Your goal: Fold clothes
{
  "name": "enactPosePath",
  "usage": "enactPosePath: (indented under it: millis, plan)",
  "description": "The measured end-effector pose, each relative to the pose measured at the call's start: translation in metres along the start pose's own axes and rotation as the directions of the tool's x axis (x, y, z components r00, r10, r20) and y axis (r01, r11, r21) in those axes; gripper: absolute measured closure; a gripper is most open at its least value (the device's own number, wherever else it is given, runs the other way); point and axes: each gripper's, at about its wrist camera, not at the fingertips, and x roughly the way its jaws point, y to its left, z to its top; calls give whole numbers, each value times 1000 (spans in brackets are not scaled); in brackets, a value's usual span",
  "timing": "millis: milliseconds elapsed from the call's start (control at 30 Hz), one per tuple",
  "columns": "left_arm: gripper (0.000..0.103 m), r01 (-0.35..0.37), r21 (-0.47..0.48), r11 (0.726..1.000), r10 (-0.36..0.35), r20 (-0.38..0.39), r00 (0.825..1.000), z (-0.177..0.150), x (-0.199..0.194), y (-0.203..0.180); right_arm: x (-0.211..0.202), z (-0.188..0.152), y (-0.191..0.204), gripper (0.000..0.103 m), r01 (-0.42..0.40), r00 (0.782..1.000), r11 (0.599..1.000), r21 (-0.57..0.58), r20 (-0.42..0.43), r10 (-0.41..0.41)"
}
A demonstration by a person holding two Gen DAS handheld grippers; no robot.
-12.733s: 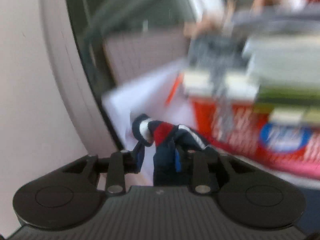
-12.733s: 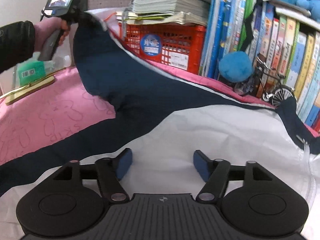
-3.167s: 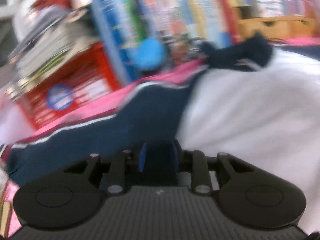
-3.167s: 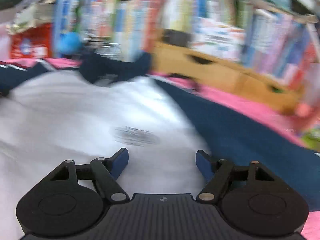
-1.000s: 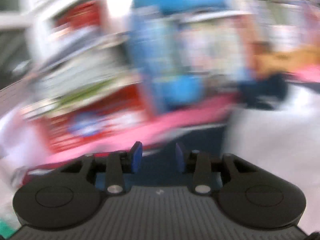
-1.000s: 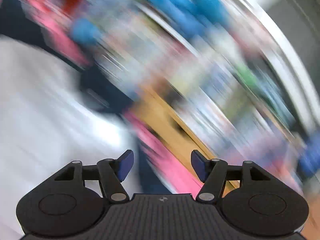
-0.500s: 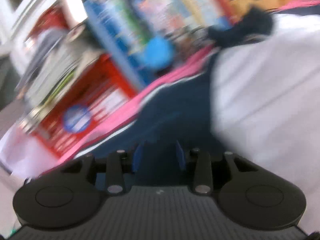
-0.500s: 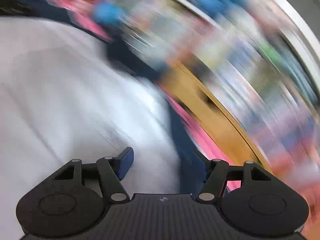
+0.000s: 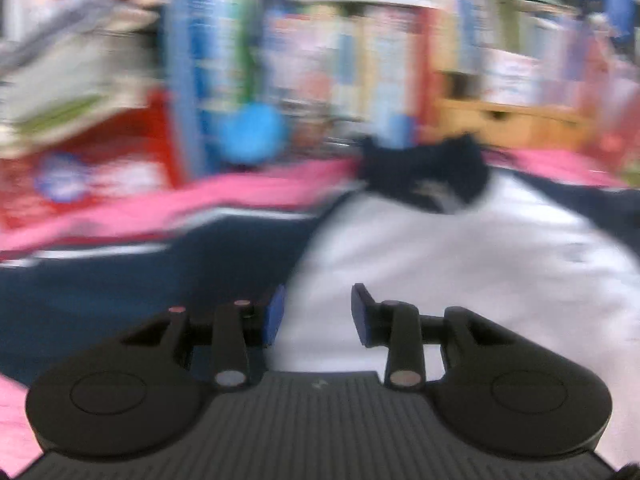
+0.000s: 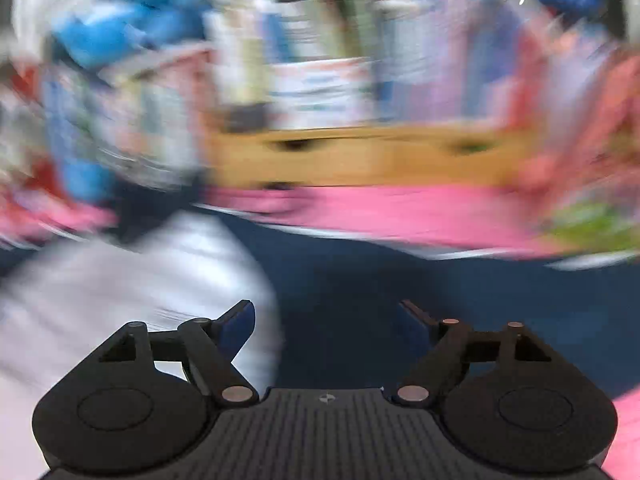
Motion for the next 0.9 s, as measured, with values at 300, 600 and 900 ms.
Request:
enactPosePath:
  millis: [300, 600, 900]
  plan:
    - [68, -22, 19, 1000, 22, -32, 999, 38, 98, -18, 148, 12, 118, 75, 87, 995, 973, -216, -36, -97]
    - [66, -83, -55, 995, 84, 15, 996, 82, 165, 2, 227, 65, 103, 76, 167, 985, 974, -153, -7, -171]
    - [62, -124, -40, 992, 124, 5, 992, 80, 148, 2, 229, 68, 109, 58, 224, 974, 955, -193, 14, -226]
